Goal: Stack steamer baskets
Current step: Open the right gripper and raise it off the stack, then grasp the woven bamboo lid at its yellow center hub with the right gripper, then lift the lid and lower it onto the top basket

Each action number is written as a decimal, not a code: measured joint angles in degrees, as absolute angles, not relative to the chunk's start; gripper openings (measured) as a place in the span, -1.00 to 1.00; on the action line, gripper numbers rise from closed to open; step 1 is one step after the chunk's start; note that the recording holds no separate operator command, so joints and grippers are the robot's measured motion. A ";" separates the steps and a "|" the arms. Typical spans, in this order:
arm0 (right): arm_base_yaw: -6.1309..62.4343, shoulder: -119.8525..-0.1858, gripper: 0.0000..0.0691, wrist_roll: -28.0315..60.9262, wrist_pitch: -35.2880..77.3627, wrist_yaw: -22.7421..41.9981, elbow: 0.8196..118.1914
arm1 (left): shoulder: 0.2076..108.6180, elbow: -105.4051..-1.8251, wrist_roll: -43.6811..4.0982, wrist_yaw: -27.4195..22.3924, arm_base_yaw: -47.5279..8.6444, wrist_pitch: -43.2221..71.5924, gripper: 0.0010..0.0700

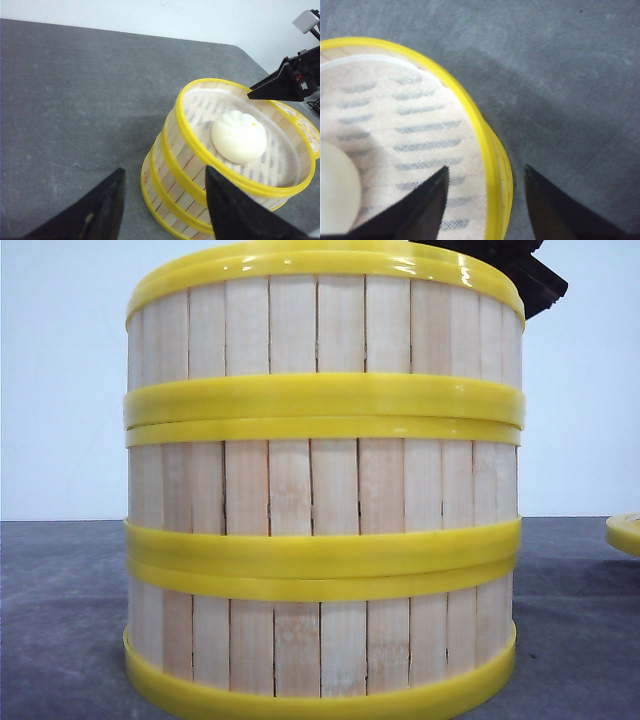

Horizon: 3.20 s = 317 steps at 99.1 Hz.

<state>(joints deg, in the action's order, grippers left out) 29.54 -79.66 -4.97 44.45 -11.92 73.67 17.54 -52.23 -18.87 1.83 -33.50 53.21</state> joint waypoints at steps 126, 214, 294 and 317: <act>-2.31 -70.76 -0.09 -6.48 54.15 1.21 65.84 | 17.54 -52.23 -18.00 1.83 -33.50 53.39 -0.16; -8.34 -85.12 -0.42 -6.90 51.96 1.02 64.75 | 17.54 -52.23 -18.02 1.56 -33.50 53.71 -0.16; -8.34 -85.25 -0.83 -6.87 51.11 0.97 64.73 | 17.54 -52.23 -18.02 1.56 -33.50 53.74 -0.16; -8.34 -85.21 -0.83 -6.85 51.07 0.93 64.75 | 17.54 -52.23 -18.00 1.56 -33.50 53.74 -0.16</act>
<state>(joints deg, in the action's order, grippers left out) -8.34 -85.21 -6.85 51.07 0.93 64.75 17.54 -52.23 -18.00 1.56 -33.50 53.74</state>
